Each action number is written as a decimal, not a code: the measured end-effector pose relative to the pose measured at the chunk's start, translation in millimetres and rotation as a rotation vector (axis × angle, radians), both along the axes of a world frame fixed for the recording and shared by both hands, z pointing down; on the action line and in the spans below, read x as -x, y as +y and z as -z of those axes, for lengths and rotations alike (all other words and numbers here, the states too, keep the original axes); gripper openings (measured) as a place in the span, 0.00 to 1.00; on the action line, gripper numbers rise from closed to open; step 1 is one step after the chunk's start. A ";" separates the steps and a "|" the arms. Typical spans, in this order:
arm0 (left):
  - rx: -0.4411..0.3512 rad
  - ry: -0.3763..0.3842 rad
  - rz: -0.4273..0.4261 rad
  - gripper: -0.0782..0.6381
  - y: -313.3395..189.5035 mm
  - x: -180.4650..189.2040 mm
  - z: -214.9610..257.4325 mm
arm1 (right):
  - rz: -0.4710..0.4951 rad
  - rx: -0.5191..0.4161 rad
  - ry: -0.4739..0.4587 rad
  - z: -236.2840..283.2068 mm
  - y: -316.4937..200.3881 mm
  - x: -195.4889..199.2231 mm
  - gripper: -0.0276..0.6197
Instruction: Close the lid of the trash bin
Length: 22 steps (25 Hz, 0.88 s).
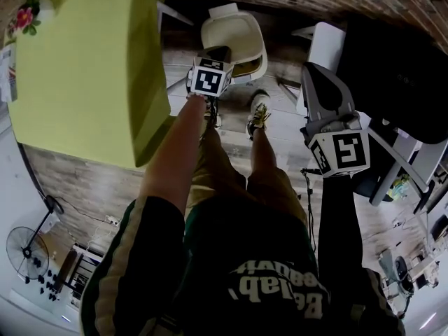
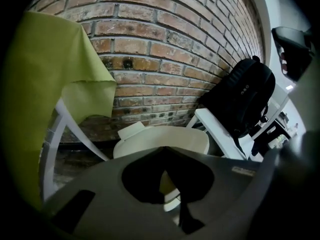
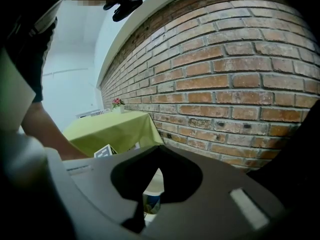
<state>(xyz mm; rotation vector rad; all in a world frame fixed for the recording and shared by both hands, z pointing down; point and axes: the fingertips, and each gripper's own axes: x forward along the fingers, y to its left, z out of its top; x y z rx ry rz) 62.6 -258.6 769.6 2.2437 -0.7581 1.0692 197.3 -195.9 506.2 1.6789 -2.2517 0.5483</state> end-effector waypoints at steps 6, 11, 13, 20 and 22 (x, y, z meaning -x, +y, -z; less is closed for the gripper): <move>0.004 -0.008 -0.026 0.12 20.8 -1.1 -11.1 | 0.024 0.008 0.002 -7.7 6.9 7.4 0.06; 0.019 -0.014 -0.040 0.12 34.9 -0.9 -26.6 | 0.022 0.016 0.003 -16.7 9.7 6.2 0.06; 0.019 -0.021 -0.060 0.12 38.4 -0.5 -33.7 | 0.024 0.018 0.005 -20.8 9.9 7.2 0.06; 0.046 -0.043 -0.128 0.12 55.1 0.3 -61.7 | 0.014 0.048 -0.003 -39.5 20.1 7.0 0.06; 0.055 -0.043 -0.144 0.12 58.2 1.1 -70.1 | 0.010 0.054 -0.004 -44.3 21.8 7.5 0.06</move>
